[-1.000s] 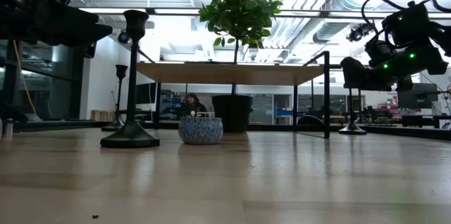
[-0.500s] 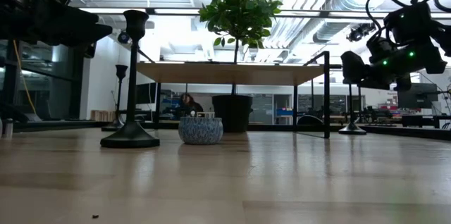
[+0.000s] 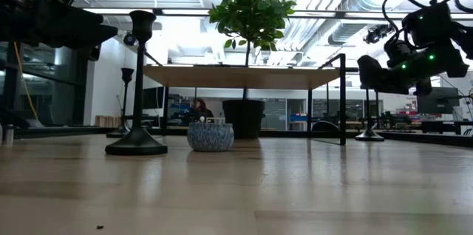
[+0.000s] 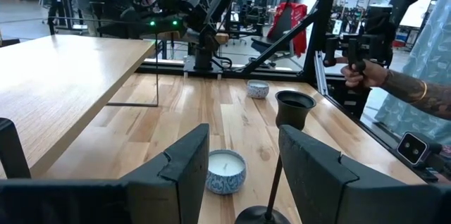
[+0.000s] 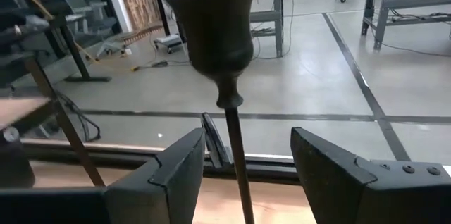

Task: Pick & Place candle stick holders
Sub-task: Put the right black candle holder on the shelf

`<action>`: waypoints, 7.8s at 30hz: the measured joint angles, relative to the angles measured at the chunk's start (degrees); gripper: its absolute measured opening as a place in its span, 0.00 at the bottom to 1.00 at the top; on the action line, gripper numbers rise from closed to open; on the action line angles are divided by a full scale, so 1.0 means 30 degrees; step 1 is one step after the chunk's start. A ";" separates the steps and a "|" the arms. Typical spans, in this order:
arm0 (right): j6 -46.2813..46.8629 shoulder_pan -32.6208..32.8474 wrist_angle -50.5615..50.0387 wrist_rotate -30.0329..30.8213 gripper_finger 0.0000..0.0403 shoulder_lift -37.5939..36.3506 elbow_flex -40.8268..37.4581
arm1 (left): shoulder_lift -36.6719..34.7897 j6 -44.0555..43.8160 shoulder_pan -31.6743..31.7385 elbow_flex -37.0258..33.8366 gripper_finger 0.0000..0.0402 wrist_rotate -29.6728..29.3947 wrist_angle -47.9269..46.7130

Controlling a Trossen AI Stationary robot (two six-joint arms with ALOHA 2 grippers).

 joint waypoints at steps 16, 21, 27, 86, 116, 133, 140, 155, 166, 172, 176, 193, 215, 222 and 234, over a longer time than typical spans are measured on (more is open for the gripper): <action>-0.0660 0.1976 -0.1964 0.0072 0.51 -0.0015 0.0007 | 0.0000 0.0000 0.0005 0.0000 0.42 -0.0007 -0.0003; -0.0288 0.3102 -0.2038 -0.0145 0.51 -0.0015 0.0014 | -0.0004 -0.0001 0.0006 0.0000 0.42 -0.0011 -0.0007; 0.0355 0.4930 -0.2530 -0.0264 0.51 -0.0022 0.0857 | -0.0003 0.0001 0.0001 0.0000 0.42 -0.0022 -0.0007; 0.0945 0.2390 -0.4565 0.4834 0.50 0.1005 0.3461 | -0.0007 0.0000 0.0001 0.0000 0.42 -0.0022 -0.0007; 0.1532 0.2412 -0.4059 0.4772 0.06 0.1005 0.3461 | -0.0007 -0.0005 0.0000 0.0000 0.42 -0.0022 -0.0007; 0.0321 0.3446 -0.4252 0.4619 0.06 -0.0706 0.3934 | -0.0007 -0.0004 0.0006 0.0000 0.42 -0.0022 -0.0007; -0.0420 0.4384 -0.8754 0.4774 0.06 -0.2174 0.6220 | -0.0003 -0.0002 0.0005 0.0007 0.42 -0.0022 -0.0007; -0.1802 0.4917 -1.5896 0.3220 0.06 -0.2557 1.2693 | -0.0007 0.0002 0.0007 0.0007 0.42 -0.0022 -0.0007; -0.1940 0.4911 -1.7430 0.0775 0.06 -0.2550 1.5420 | -0.0005 0.0002 0.0005 0.0003 0.42 -0.0022 -0.0007; -0.1489 0.4911 -1.7413 -0.0963 0.06 -0.2550 1.6324 | -0.0007 -0.0005 0.0006 0.0007 0.42 -0.0028 -0.0007; -0.1110 0.4911 -1.7402 -0.2228 0.06 -0.2550 1.6731 | -0.0001 -0.0004 0.0001 0.0006 0.42 -0.0022 -0.0007; -0.0548 0.6332 -1.7381 -0.4294 0.06 -0.0373 1.8633 | -0.0007 -0.0005 0.0000 0.0004 0.42 -0.0022 -0.0007; -0.0235 0.7319 -1.6563 -0.4875 0.06 0.4615 1.9263 | 0.0000 0.0001 0.0000 0.0006 0.42 -0.0022 -0.0007; -0.0534 0.7417 -1.6109 -0.3252 0.06 0.5500 1.9263 | -0.0006 -0.0002 0.0004 0.0006 0.42 -0.0022 -0.0007; -0.0362 0.7417 -1.5901 -0.1404 0.06 0.5501 1.9195 | 0.0000 -0.0004 0.0001 0.0007 0.42 -0.0022 -0.0007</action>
